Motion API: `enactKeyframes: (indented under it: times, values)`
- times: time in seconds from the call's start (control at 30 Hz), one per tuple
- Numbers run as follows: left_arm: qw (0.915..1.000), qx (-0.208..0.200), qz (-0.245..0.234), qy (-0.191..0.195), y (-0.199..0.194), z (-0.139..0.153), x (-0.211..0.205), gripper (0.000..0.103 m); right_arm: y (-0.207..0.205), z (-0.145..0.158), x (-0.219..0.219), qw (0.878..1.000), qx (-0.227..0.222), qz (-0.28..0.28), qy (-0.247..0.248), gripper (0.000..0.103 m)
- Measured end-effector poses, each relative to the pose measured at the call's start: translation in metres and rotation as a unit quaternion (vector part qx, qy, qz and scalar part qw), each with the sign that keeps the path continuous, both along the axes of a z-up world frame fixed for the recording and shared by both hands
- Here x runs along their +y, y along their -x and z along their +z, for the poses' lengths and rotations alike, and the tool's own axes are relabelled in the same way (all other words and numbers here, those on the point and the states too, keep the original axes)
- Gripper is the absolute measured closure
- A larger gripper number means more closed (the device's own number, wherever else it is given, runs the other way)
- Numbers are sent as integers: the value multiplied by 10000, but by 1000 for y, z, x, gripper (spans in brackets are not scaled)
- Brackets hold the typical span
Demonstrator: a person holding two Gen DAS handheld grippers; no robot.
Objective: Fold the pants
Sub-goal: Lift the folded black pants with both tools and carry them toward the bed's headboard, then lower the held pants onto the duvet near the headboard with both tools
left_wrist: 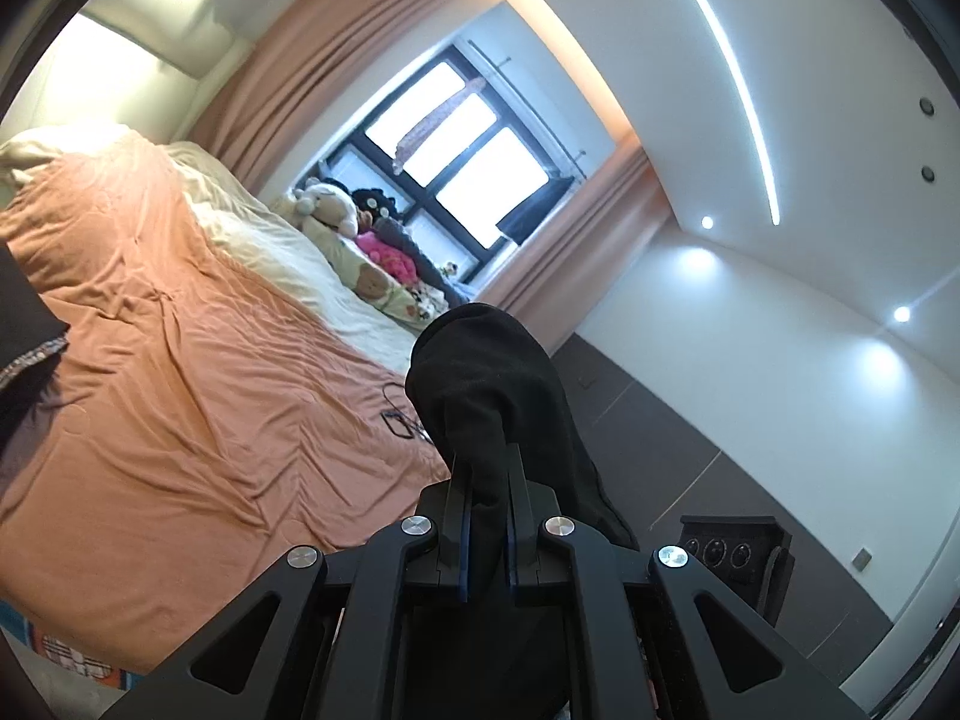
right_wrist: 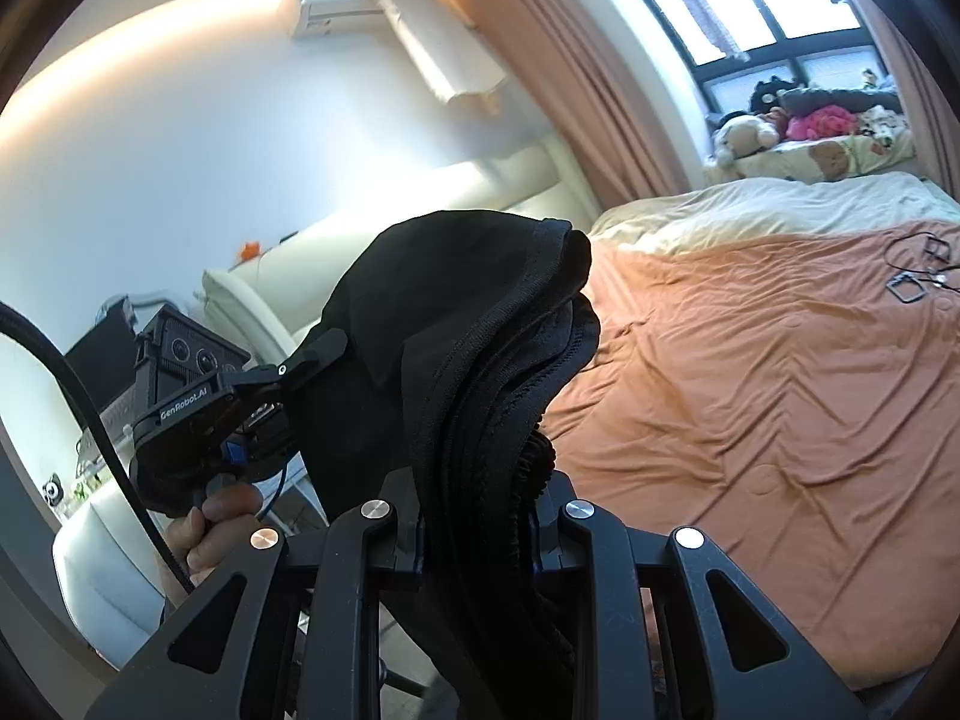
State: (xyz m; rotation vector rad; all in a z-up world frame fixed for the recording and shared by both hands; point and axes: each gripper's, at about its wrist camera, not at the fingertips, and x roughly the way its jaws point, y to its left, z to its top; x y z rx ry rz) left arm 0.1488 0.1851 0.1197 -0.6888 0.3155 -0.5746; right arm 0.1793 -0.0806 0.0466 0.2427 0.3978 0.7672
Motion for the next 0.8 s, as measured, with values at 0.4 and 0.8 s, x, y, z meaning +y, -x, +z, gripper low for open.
enactKeyframes:
  times: [0.4, 0.8]
  values:
    - [9967, 113, 791, 132, 7, -23, 124, 95, -60, -12, 99, 9979, 71, 581, 270, 83]
    - [9869, 264, 1587, 145, 26, -42, 226, 95, -112, -27, 194, 9919, 183, 1199, 376, 83]
